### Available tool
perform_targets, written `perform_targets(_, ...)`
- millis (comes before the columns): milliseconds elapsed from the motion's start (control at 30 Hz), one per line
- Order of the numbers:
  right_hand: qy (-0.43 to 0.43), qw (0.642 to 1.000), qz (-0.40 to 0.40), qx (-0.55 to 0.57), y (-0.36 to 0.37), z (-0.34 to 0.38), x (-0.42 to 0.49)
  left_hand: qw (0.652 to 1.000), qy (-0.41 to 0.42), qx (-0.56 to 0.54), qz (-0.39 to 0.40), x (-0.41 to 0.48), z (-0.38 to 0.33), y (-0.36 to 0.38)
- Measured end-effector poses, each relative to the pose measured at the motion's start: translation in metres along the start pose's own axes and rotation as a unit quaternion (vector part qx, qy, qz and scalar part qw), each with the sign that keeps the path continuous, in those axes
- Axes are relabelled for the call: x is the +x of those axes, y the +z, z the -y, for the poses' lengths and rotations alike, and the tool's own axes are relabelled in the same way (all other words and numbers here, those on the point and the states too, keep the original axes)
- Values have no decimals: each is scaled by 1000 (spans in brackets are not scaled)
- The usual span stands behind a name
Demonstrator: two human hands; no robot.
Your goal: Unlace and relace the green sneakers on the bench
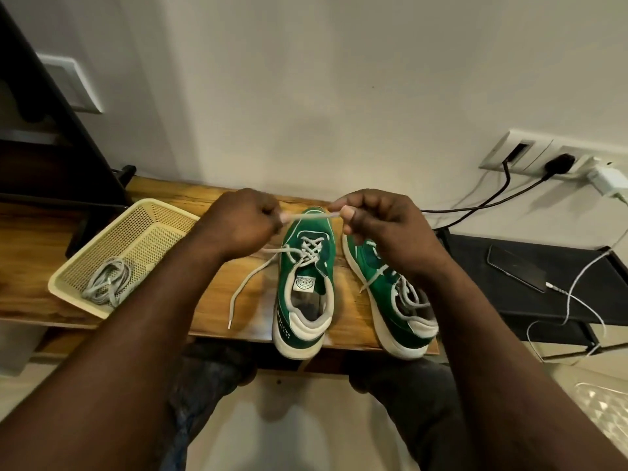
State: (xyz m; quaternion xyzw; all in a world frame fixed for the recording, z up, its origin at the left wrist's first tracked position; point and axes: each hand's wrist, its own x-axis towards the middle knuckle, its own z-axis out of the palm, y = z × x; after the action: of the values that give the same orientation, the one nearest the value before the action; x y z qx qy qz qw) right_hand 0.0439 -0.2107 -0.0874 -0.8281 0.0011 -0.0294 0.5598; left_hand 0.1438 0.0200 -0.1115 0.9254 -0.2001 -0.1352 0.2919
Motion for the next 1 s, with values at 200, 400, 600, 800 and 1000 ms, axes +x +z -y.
perform_targets(200,56,996,28,-62,4,-3,0,997,20,49,59,-7,10,11)
perform_targets(400,25,991,-49,-124,22,-5,1,971,105,-213,-4,-19,-34,28)
perform_targets(600,75,983,-124,-116,27,-20,7,982,43,-168,-77,-12,-30,39)
perform_targets(800,169,928,79,-324,41,-51,0,999,-22,-30,-29,-9,-18,68)
perform_targets(1000,169,938,-6,-302,54,-68,-3,998,-10,58,-38,-11,-23,92)
